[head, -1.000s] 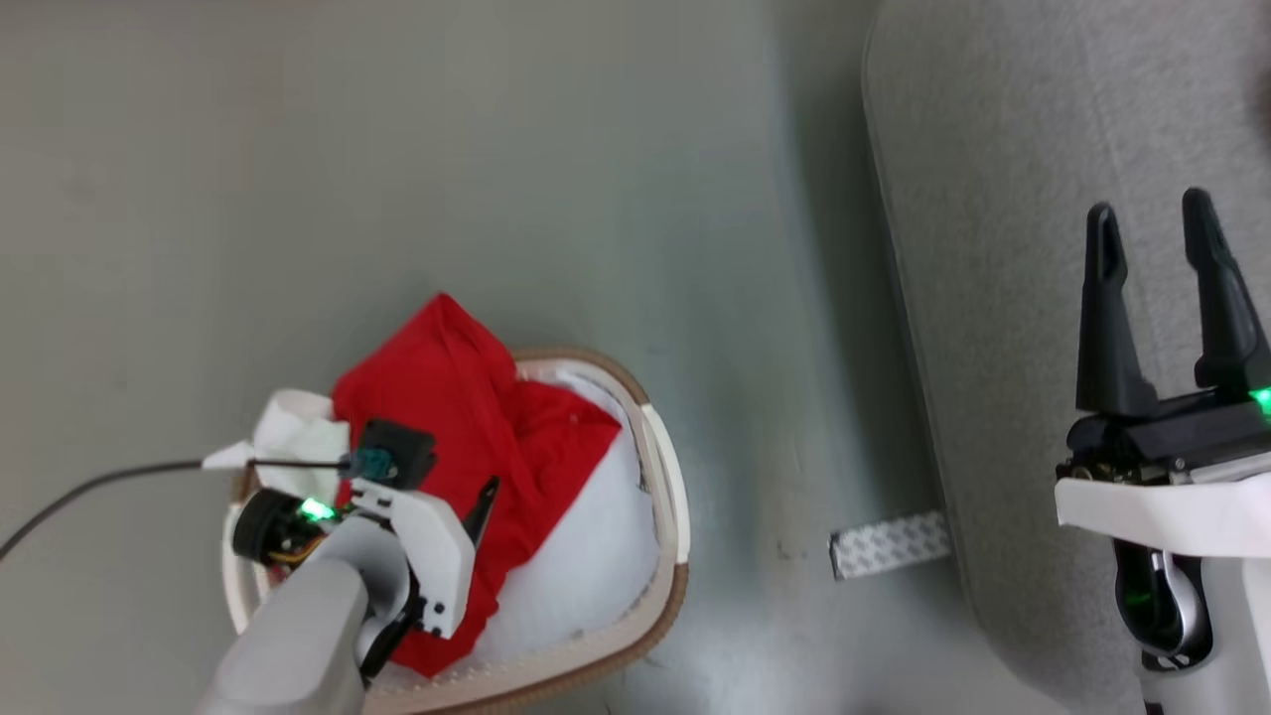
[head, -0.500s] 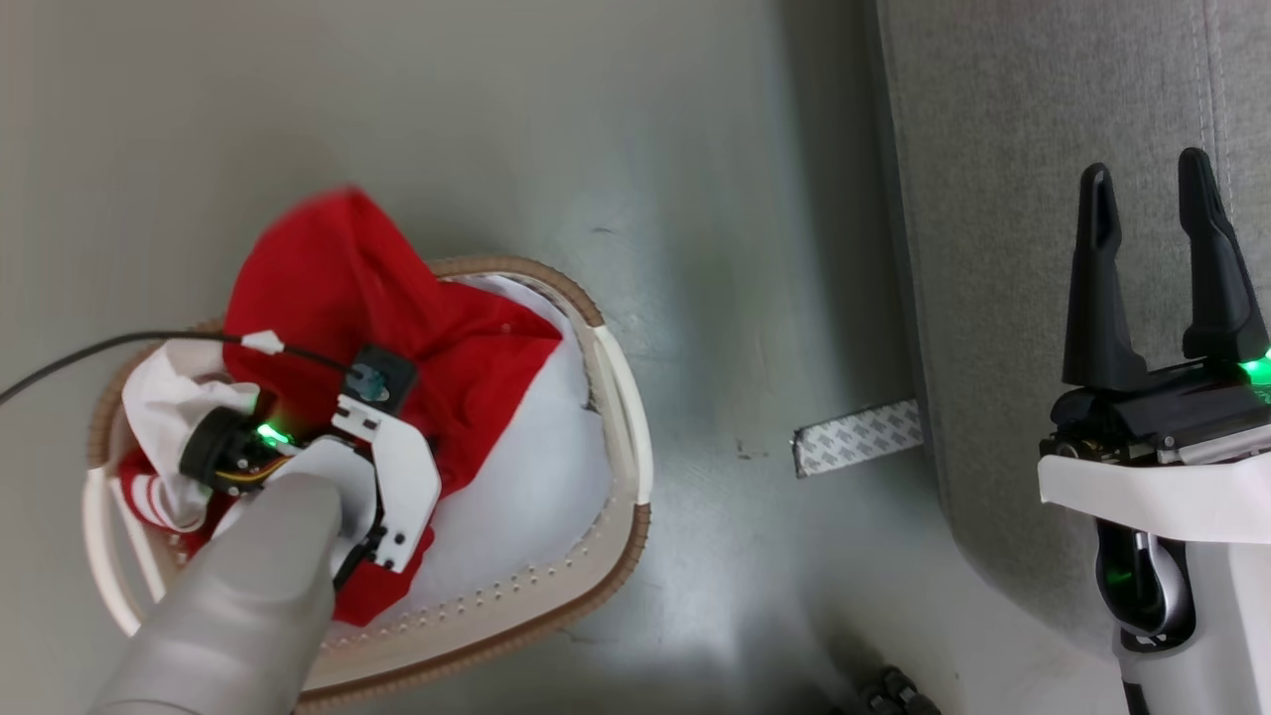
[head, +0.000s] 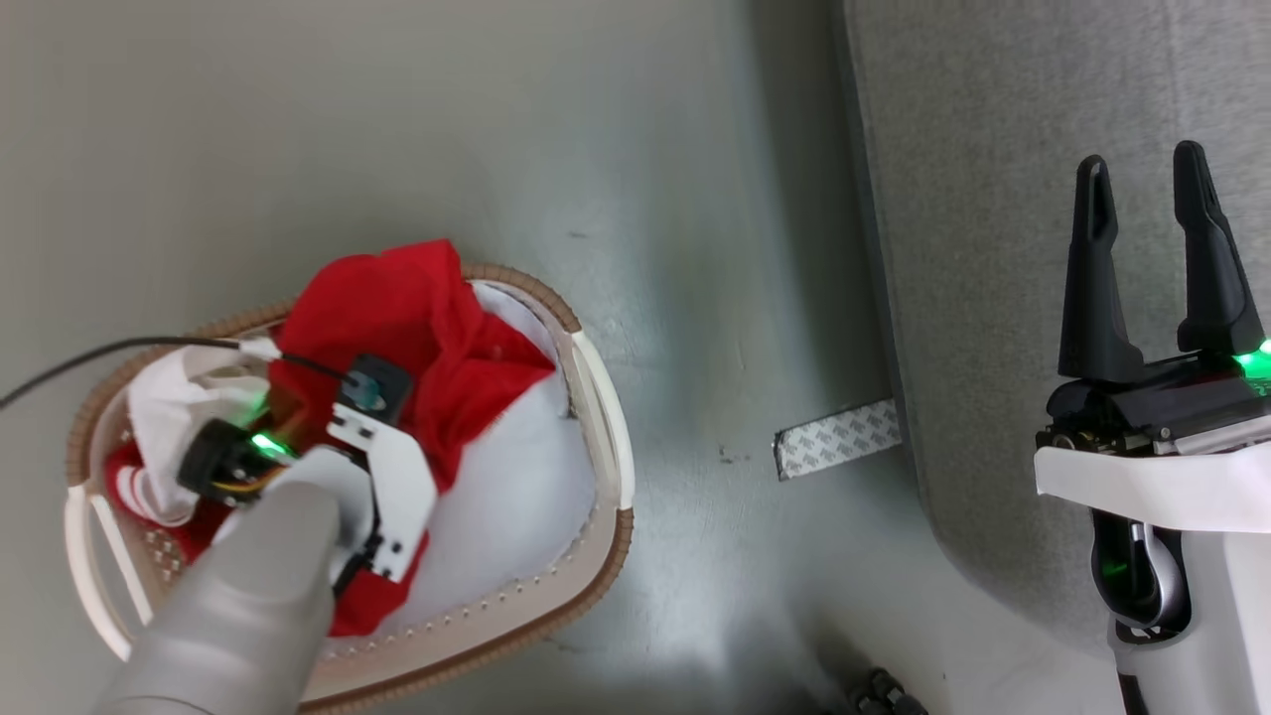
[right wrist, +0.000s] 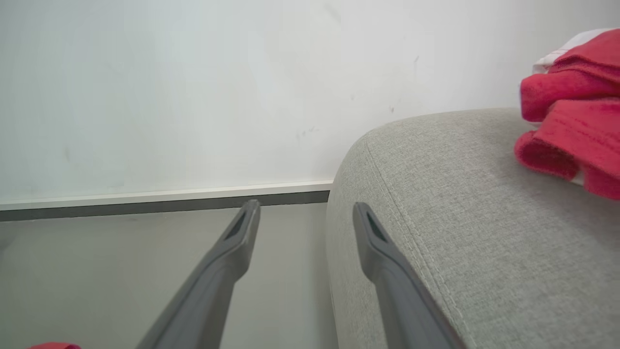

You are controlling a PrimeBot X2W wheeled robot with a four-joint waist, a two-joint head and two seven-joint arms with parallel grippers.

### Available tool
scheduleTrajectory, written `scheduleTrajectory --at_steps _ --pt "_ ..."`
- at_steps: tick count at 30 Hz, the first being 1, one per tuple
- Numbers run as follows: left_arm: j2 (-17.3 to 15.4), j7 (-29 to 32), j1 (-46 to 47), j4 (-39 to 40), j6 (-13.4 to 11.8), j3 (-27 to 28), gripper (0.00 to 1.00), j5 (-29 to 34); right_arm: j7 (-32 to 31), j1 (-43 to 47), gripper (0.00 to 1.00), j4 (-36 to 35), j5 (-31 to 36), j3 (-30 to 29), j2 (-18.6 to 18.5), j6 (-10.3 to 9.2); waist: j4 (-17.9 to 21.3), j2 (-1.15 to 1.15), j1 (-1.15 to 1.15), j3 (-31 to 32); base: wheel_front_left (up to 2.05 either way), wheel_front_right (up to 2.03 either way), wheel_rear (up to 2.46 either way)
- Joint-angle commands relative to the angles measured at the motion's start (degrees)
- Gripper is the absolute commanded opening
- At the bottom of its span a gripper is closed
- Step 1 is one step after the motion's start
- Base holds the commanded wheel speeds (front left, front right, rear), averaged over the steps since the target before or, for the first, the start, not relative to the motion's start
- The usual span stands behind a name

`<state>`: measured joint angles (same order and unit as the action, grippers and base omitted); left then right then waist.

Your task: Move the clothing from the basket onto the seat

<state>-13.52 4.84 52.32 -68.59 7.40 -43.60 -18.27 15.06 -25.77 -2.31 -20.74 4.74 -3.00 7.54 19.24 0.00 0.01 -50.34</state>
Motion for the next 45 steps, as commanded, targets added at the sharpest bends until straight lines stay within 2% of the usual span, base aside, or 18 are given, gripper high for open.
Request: scheduleTrajectory --at_steps 1,6,14,27,33,37,40,45 --pt "0.39 -0.90 -0.89 -0.29 0.04 -0.31 0.00 -0.89 0.16 -0.51 1.00 0.42 -0.10 -0.05 0.17 -0.11 -0.70 0.00 -0.01 1.97 0.00 0.00 0.00" --pt "2.54 -3.81 -3.55 -0.49 0.03 -1.31 0.00 -3.13 0.10 0.31 1.00 2.11 0.35 -0.54 0.11 -0.11 -2.04 0.00 -0.01 8.63 0.00 0.00 0.00" --pt "6.07 -8.96 -10.84 1.31 0.04 -2.55 0.00 -9.32 0.09 3.78 1.00 5.20 -0.69 -0.42 -0.51 -0.11 -4.74 0.00 -0.01 23.75 0.00 0.00 0.00" --pt "7.35 -17.32 -18.99 11.29 0.03 -6.00 0.00 -19.70 0.08 12.08 1.00 8.16 -3.50 1.45 -6.14 -0.11 -13.90 0.00 -0.01 42.98 0.00 0.00 0.00" --pt "5.68 -19.41 -20.92 17.22 0.03 -4.39 0.00 -22.59 0.08 16.00 1.00 9.20 -4.83 2.80 -6.66 -0.11 -17.14 0.00 -0.01 49.40 0.00 0.00 0.00" --pt "3.65 -19.69 -20.06 23.47 -0.13 -2.34 0.00 -23.73 0.08 17.61 1.00 9.16 -5.26 3.47 -7.00 -0.11 -18.54 0.00 -0.01 50.98 0.00 0.00 0.00" --pt "1.68 -19.66 -18.79 29.30 -1.19 -1.41 0.00 -23.33 0.08 18.31 1.00 9.20 -5.29 3.90 -7.52 -0.11 -19.33 0.00 -0.01 51.38 0.00 0.00 0.00" --pt "-1.51 -17.54 -16.71 40.39 -4.51 0.03 0.00 -22.53 0.08 19.00 1.00 9.50 -5.10 4.68 -7.60 -0.11 -20.63 0.00 -0.01 51.77 0.00 0.00 0.00"
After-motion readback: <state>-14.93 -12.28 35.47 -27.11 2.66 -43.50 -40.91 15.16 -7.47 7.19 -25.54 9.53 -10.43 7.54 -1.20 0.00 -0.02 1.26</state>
